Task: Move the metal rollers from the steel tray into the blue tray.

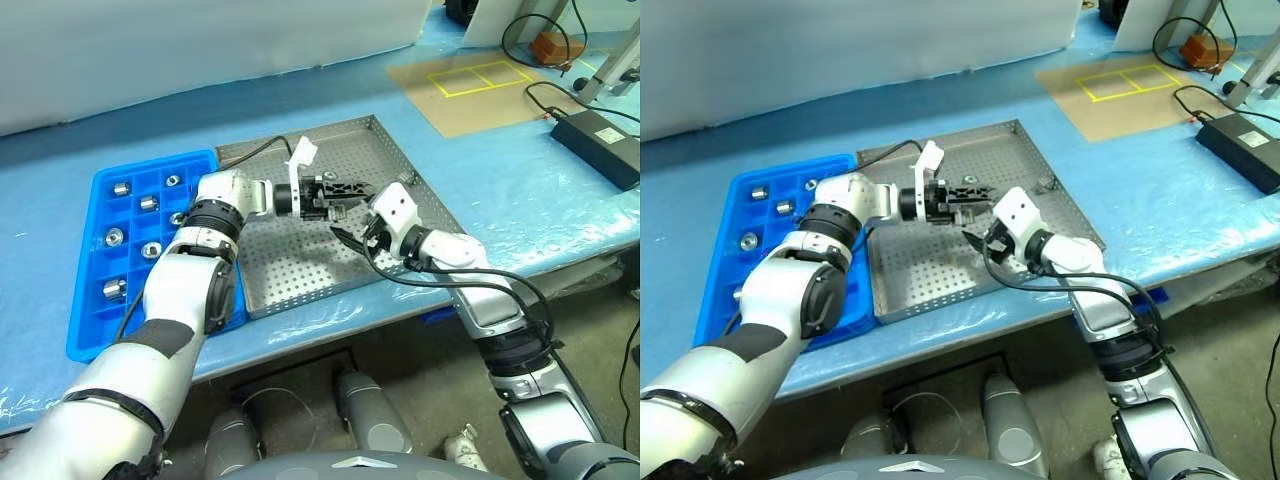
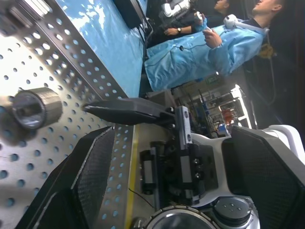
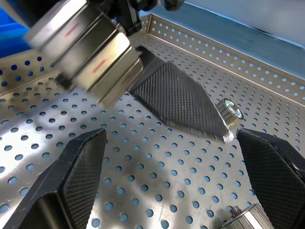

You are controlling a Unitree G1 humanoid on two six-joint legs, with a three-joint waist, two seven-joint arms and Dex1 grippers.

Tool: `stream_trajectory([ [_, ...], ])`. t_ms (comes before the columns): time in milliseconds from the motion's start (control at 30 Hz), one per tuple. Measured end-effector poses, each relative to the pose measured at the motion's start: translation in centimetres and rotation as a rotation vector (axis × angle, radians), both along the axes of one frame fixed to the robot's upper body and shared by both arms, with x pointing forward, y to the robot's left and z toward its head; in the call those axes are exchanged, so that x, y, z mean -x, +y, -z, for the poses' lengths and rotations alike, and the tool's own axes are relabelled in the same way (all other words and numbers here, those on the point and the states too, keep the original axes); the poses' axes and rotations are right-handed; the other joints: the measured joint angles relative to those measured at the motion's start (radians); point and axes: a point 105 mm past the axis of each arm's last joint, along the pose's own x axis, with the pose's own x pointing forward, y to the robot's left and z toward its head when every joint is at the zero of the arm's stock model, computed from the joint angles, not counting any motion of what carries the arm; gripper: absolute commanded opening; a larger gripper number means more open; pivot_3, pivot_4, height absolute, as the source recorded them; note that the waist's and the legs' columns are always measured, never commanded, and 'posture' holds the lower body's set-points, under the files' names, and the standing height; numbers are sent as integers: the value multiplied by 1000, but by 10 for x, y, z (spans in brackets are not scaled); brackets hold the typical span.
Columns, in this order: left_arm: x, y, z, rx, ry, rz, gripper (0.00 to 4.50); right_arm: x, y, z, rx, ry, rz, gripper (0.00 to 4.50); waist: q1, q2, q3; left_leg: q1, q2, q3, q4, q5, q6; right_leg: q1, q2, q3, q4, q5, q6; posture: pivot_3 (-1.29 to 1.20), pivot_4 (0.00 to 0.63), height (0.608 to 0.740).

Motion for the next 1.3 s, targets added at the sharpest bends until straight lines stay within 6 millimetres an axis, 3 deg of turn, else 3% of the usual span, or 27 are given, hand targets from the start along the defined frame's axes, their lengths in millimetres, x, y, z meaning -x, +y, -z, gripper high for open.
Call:
stream_trajectory([
  [267,-2,0,12,-15,42,-24,4076,2,2,-5,-49,19,-36,4500,-1,0,0,0,0,0,0,0,0,0,0,0,0,0,0,-657,150,740],
  [567,-5,-9,5,10,20,-41,4076,16,7,-31,-172,106,-155,4500,1,0,0,0,1,0,0,0,1,0,0,0,0,0,0,-666,150,740],
  [767,-5,-9,9,3,28,-43,4076,17,7,-31,-163,109,-163,4500,1,0,0,1,0,0,0,0,0,0,0,0,0,0,0,-667,150,740],
  [967,-7,-7,8,2,18,-56,4126,21,14,-29,-168,123,-201,2674,1,0,0,0,0,0,0,0,0,0,0,0,0,0,0,-667,150,740],
  [1033,-9,-4,6,5,11,-63,4126,21,13,-29,-163,120,-195,2674,1,0,0,0,0,0,0,-1,0,0,0,0,0,0,0,-664,150,740],
  [1200,-9,-3,5,5,10,-65,4126,21,12,-28,-158,121,-192,1686,1,0,0,0,0,0,0,-1,0,0,0,0,0,0,0,-662,150,740],
  [1300,-9,-3,6,4,10,-66,4126,21,12,-28,-158,121,-191,1688,1,0,0,0,0,0,0,-1,0,0,0,0,0,0,0,-661,150,740],
])
